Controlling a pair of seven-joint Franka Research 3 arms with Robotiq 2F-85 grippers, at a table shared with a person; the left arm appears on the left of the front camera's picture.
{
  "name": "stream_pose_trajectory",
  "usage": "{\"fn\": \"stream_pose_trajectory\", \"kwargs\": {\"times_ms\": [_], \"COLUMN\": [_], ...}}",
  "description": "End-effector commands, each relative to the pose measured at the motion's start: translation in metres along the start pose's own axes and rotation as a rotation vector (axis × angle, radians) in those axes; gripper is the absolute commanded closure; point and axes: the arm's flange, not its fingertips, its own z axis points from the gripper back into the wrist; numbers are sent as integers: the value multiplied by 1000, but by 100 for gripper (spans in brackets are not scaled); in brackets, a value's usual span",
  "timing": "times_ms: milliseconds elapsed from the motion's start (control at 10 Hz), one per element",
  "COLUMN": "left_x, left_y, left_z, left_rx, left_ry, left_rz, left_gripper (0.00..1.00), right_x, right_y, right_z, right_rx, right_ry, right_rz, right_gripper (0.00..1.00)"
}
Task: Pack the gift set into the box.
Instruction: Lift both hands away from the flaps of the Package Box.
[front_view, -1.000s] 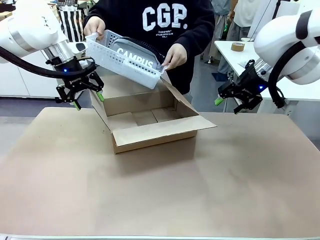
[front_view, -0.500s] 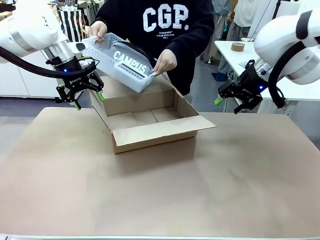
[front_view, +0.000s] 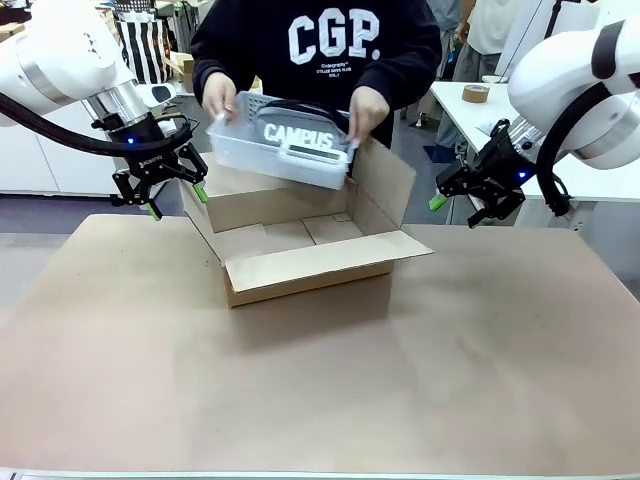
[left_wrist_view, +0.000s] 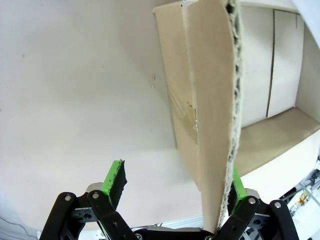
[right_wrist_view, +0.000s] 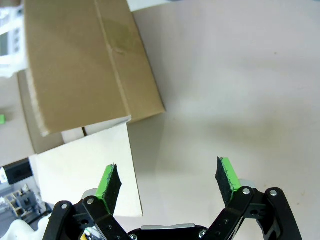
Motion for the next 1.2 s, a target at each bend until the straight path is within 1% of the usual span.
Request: {"fn": "stream_pose_trajectory", "kwargs": {"times_ms": [0,1100], "left_x": [-1,-1], "left_y": [1,1], "left_z": [0,0], "left_rx": [10,10], "left_ry": [-2,-2], "left_rz": [-4,-4], "left_gripper": [0,0], "right_x": [2,2], "right_y": [2,2], "right_z": [3,3], "right_rx": [-18,-18], "right_ry": [-9,-9], "right_rz": [-6,-6], "right_gripper": [0,0]}}
